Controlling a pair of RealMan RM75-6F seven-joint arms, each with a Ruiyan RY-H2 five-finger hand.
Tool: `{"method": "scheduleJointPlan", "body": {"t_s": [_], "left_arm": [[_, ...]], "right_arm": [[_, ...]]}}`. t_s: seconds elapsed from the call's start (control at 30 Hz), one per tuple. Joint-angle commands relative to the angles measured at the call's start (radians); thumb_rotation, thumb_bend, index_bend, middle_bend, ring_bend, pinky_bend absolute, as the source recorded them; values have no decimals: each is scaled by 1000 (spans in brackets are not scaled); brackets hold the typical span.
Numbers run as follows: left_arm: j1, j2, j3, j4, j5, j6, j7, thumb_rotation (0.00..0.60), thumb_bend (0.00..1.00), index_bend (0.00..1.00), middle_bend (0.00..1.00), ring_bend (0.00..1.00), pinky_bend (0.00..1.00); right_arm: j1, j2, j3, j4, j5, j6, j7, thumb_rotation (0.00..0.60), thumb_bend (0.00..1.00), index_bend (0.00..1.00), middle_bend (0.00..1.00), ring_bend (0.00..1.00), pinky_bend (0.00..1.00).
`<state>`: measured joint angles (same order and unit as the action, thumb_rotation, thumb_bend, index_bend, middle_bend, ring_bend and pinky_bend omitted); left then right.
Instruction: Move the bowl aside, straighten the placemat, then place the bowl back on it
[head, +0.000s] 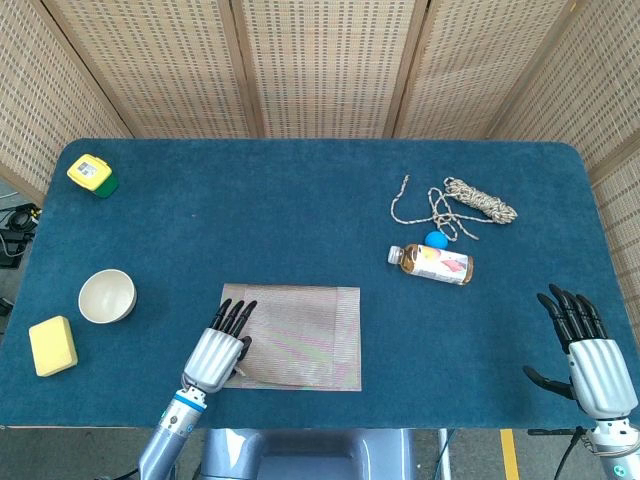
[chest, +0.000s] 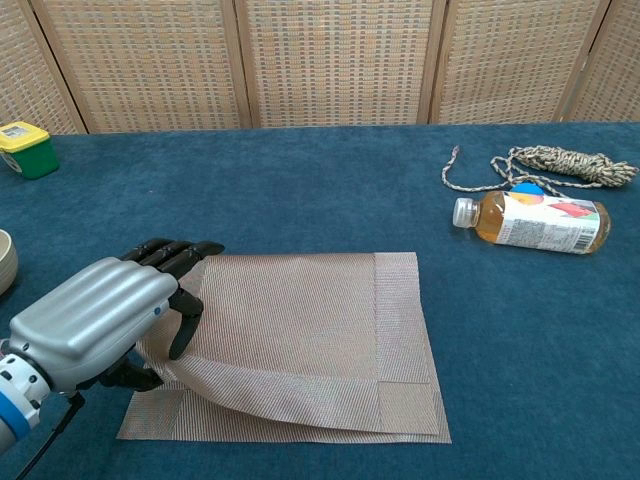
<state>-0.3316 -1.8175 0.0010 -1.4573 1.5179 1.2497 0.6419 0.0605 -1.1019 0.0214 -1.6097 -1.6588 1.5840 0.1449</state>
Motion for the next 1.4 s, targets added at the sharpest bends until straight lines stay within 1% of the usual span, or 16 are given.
{"method": "scheduleJointPlan", "body": {"t_s": [0.03, 0.23, 0.37, 0.5, 0.67, 0.87, 0.93, 1.07, 1.2, 1.37, 1.4], "left_arm": [[-2, 6, 1, 3, 11, 11, -13, 600, 445, 695, 0, 0, 0], [0, 29, 4, -21, 41, 42, -41, 600, 449, 703, 0, 0, 0], [2, 66, 3, -67, 67, 70, -42, 600, 449, 706, 0, 0, 0], [-2, 99, -15, -120, 67, 81, -33, 600, 448, 710, 0, 0, 0], [-39, 148, -90, -187, 23, 52, 13, 600, 449, 714, 0, 0, 0], [-92, 183, -194, -211, -66, 3, 37, 600, 449, 716, 0, 0, 0], [-122, 187, -244, -196, -139, -40, 41, 600, 449, 716, 0, 0, 0], [-174, 176, -307, -155, -250, -97, 45, 600, 449, 716, 0, 0, 0], [-235, 146, -355, -77, -335, -138, 55, 600, 449, 716, 0, 0, 0], [-299, 101, -398, 6, -415, -166, 40, 600, 448, 716, 0, 0, 0], [-321, 85, -413, 41, -436, -175, 36, 600, 448, 715, 0, 0, 0]], "right_arm": [[0, -1, 0, 0, 0, -1, -2, 600, 127, 0, 0, 0, 0], [1, -2, -2, -2, -1, -4, -8, 600, 126, 0, 0, 0, 0], [0, -1, -3, -4, -2, -3, -11, 600, 127, 0, 0, 0, 0], [-1, 0, -2, -5, 0, -3, -13, 600, 127, 0, 0, 0, 0], [1, -1, 4, -1, 15, -10, -13, 600, 126, 0, 0, 0, 0], [10, -6, 17, 12, 54, -38, -12, 600, 127, 0, 0, 0, 0], [15, -9, 20, 18, 72, -56, -17, 600, 127, 0, 0, 0, 0], [19, -16, 27, 23, 92, -69, -30, 600, 126, 0, 0, 0, 0], [23, -26, 34, 31, 111, -82, -47, 600, 127, 0, 0, 0, 0], [25, -38, 38, 40, 124, -90, -70, 600, 127, 0, 0, 0, 0], [24, -41, 37, 43, 123, -88, -81, 600, 127, 0, 0, 0, 0]]}}
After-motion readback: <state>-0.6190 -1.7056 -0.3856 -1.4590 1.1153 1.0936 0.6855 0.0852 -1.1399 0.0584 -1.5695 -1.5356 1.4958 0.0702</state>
